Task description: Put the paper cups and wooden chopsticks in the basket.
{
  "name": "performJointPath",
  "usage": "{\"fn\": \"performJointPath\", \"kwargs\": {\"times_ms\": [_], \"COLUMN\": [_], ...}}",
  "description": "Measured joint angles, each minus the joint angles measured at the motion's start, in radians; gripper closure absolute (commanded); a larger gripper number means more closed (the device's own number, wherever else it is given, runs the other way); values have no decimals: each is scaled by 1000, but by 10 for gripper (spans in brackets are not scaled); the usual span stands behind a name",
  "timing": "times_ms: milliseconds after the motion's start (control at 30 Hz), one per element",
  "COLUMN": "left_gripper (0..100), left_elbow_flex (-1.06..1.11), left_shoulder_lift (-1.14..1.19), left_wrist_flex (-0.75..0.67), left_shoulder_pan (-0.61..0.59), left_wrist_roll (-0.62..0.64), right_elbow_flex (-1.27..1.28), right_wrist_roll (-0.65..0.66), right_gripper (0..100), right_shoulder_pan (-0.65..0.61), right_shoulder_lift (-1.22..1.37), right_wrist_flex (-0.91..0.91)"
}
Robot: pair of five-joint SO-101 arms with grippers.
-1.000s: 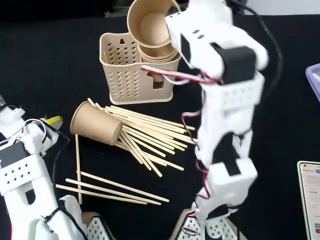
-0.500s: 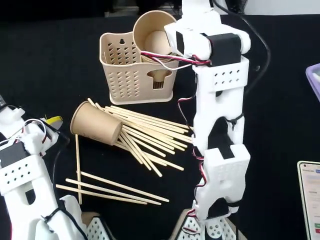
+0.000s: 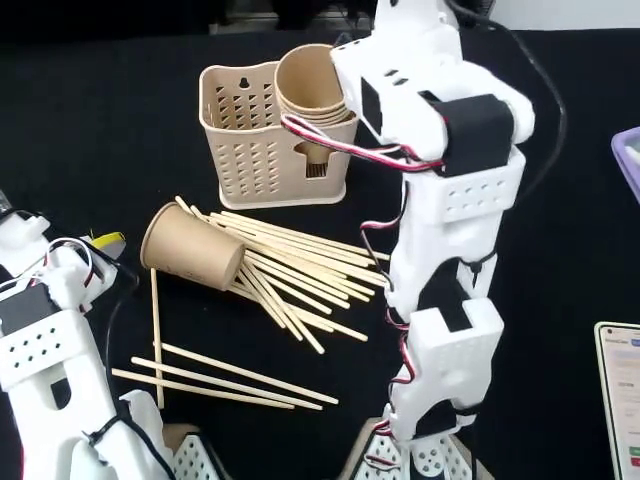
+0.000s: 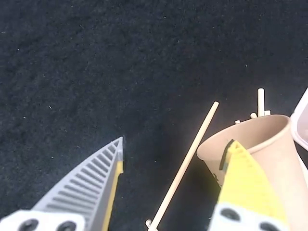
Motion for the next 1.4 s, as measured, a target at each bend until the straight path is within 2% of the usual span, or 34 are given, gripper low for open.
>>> {"fn": "performJointPath", "kwargs": {"times_ms": [300, 467, 733, 833, 1100, 1233, 1400], "left_gripper": [668, 668, 664, 664, 663, 663, 663], "left_elbow_flex": [0, 0, -2, -44, -183, -219, -358], "left_shoulder_lift": [0, 0, 0, 0, 2, 75, 308], "left_wrist_flex": [0, 0, 0, 5, 91, 94, 98], "left_shoulder_pan": [0, 0, 0, 0, 69, 132, 196], "left_wrist_roll": [0, 0, 0, -12, -97, -153, -239], "right_elbow_flex": [8, 180, 845, 1142, 1950, 2249, 2507], "right_wrist_roll": [0, -18, -12, -12, -9, -37, -66], "right_gripper": [811, 811, 811, 811, 811, 811, 811], "right_shoulder_pan": [-68, -135, -216, -203, -35, 0, 2], "right_shoulder_lift": [14, -97, -473, -644, -1128, -1303, -1419], "right_wrist_flex": [9, 9, -21, -124, -460, -591, -763]}}
